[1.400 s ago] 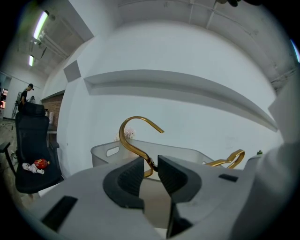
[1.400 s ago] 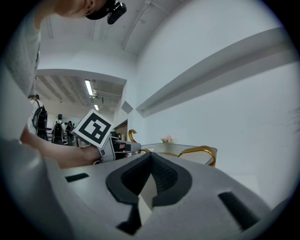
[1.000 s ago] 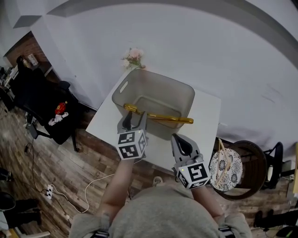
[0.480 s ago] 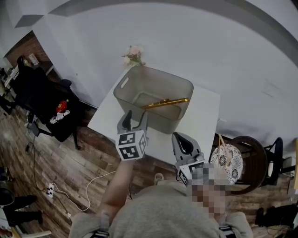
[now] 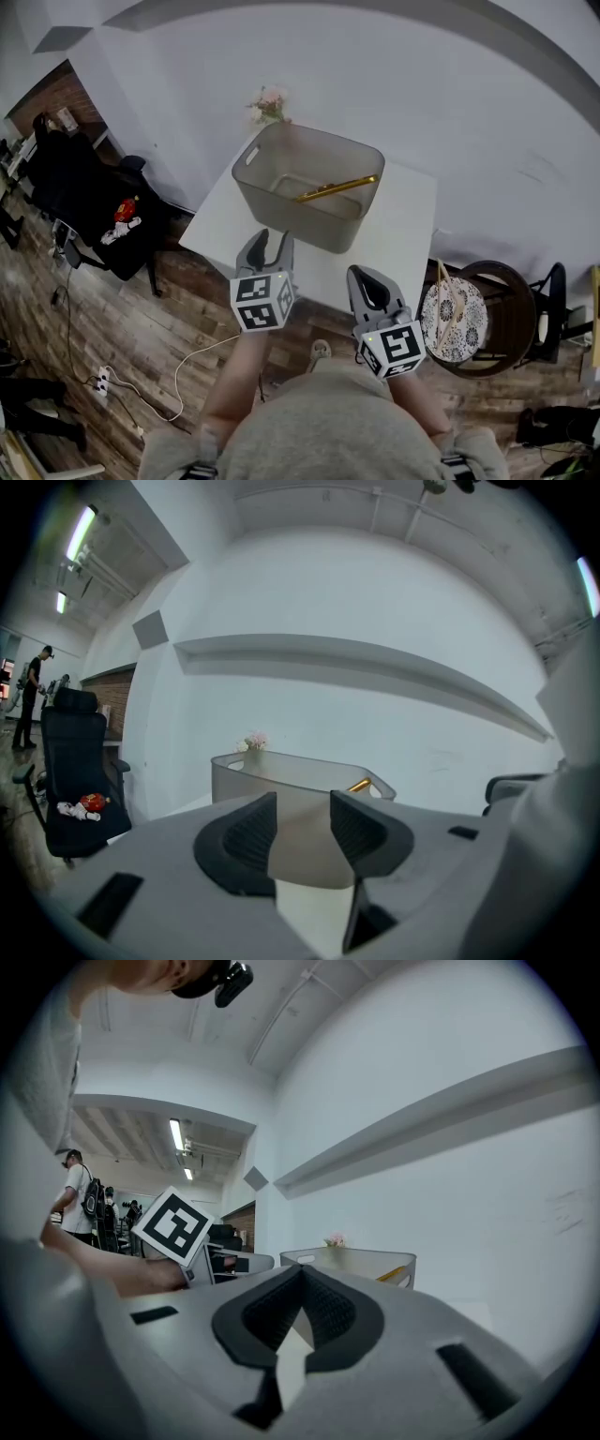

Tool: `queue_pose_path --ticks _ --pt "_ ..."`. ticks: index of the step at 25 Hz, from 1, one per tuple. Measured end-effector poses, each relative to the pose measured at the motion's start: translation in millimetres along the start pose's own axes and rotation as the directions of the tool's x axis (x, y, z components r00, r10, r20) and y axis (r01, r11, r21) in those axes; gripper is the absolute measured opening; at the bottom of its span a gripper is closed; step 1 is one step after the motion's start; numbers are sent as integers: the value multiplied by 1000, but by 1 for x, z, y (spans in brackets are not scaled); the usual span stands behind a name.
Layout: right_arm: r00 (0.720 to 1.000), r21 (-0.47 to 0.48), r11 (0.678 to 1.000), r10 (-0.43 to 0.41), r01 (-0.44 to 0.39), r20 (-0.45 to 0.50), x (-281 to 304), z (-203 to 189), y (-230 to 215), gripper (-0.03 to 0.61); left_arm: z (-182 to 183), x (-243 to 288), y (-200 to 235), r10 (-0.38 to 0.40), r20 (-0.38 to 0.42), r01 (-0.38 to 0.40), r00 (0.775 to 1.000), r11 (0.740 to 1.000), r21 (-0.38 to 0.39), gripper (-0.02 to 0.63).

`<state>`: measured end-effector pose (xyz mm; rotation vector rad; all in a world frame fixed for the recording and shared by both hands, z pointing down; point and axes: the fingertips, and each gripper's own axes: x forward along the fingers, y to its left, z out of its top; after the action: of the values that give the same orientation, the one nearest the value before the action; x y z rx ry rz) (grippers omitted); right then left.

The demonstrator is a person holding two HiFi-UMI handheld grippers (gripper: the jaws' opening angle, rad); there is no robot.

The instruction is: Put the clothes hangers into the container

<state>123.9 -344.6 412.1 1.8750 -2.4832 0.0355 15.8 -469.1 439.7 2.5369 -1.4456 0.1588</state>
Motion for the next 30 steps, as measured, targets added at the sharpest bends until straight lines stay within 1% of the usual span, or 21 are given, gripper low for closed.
queue_pose_path --ticks 8,12,20,26,30 --pt "1000 -8 1000 -8 8 3 -32 5 26 2 -11 -51 -5 2 1 -2 1000 1000 -3 92" --pt "1000 -10 1000 -6 6 6 -51 4 44 2 -18 -83 -8 1 1 -1 1000 1000 -7 60" --pt "1000 -6 1000 1 -1 8 -92 -2 80 2 -40 -146 -16 -10 -6 10 1000 1000 -13 32" --pt "1000 -3 1000 7 -7 1 -121 -10 101 2 -61 -189 -25 -20 -23 20 1000 1000 0 28" --pt "1000 2 1000 10 -10 -10 -141 -17 110 2 -69 -217 -34 -21 -15 21 1000 1000 -2 26"
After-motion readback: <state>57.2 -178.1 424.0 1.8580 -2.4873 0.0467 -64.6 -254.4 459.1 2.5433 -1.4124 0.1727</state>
